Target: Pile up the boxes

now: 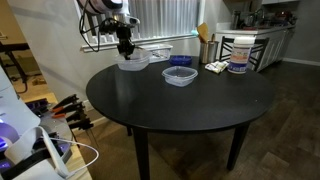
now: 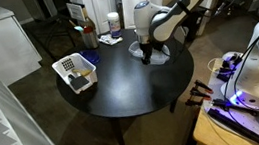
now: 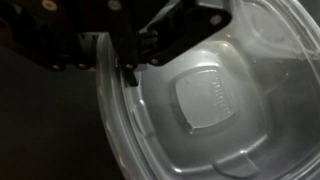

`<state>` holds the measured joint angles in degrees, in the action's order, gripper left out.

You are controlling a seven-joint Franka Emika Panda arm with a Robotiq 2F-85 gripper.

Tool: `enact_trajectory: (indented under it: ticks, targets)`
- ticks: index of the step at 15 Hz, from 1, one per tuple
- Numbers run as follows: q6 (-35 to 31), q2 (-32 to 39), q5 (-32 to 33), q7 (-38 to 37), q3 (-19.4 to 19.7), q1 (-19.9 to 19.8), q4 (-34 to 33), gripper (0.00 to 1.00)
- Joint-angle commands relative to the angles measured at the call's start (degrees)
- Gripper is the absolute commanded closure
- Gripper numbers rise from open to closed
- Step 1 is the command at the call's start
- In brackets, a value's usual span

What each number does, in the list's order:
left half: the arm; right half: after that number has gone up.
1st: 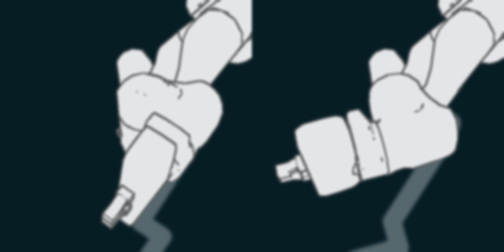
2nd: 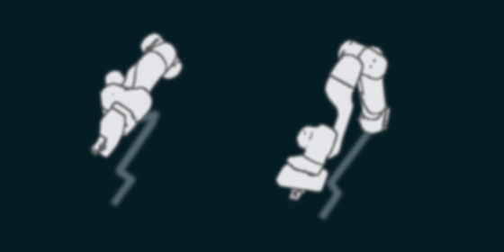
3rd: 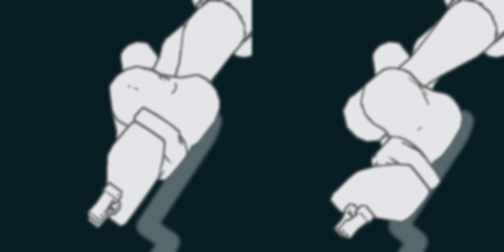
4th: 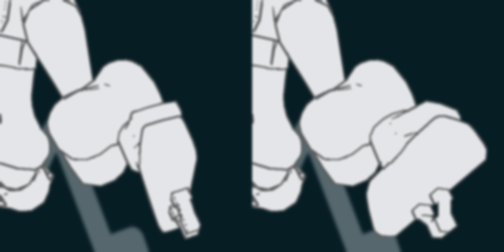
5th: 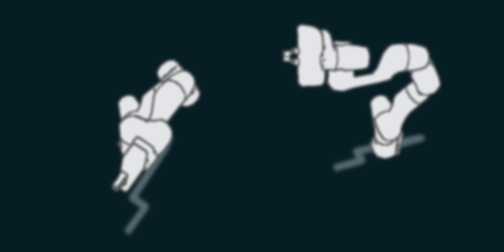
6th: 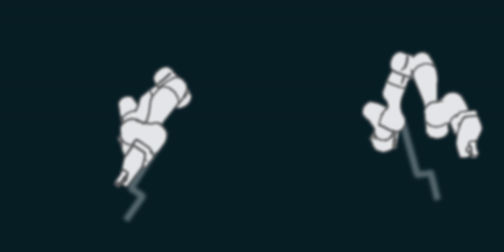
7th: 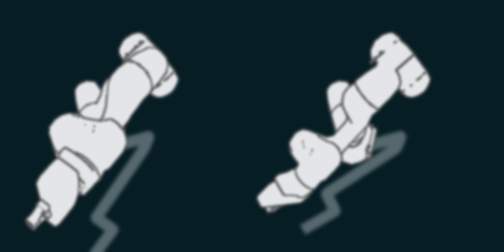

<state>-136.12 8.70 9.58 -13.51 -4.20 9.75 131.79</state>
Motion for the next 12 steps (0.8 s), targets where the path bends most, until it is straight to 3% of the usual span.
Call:
enact_trajectory:
  ticks: [1, 7, 12]
  targets:
    - [2.9, -4.8, 0.3, 0.8, -0.1, -1.0, -0.8, 0.99]
    - [6.3, -2.5, -15.3, 11.7, 1.3, -5.9, -9.8, 0.99]
    - [10.3, 4.1, -19.5, 13.4, 3.3, -9.3, -20.6, 0.99]
